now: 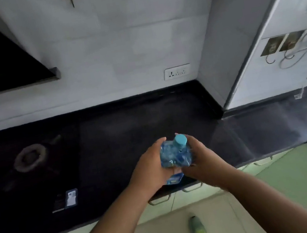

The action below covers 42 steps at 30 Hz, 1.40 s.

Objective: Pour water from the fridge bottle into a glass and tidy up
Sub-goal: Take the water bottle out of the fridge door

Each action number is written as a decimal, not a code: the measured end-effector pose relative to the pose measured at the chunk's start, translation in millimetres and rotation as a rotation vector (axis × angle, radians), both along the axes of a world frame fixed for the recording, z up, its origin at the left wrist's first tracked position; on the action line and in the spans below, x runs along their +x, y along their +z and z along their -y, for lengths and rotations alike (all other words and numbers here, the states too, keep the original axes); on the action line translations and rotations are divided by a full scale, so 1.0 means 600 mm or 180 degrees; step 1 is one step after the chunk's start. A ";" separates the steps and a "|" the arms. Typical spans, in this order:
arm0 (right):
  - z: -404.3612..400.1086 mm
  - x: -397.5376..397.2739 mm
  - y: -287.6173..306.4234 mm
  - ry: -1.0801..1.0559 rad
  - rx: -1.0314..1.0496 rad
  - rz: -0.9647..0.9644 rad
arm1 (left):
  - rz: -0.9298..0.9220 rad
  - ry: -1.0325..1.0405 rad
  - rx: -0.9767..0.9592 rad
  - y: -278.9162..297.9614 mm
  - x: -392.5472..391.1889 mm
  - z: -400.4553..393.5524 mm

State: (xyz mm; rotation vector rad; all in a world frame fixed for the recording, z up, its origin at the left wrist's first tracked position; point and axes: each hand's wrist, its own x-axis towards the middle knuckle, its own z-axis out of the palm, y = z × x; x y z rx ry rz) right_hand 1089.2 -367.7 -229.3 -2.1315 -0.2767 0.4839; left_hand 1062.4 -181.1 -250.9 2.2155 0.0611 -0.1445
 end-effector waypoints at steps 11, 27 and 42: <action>-0.003 0.250 -0.042 0.0927 -0.0750 0.0283 | -0.0378 0.0822 0.0267 -0.069 0.177 0.069; -0.088 0.371 -0.092 0.0752 -0.1208 0.0233 | -0.0676 0.0664 0.0852 -0.138 0.323 0.011; -0.103 0.354 -0.080 0.0576 -0.1446 0.0255 | -0.0861 0.0568 0.0736 -0.148 0.318 -0.002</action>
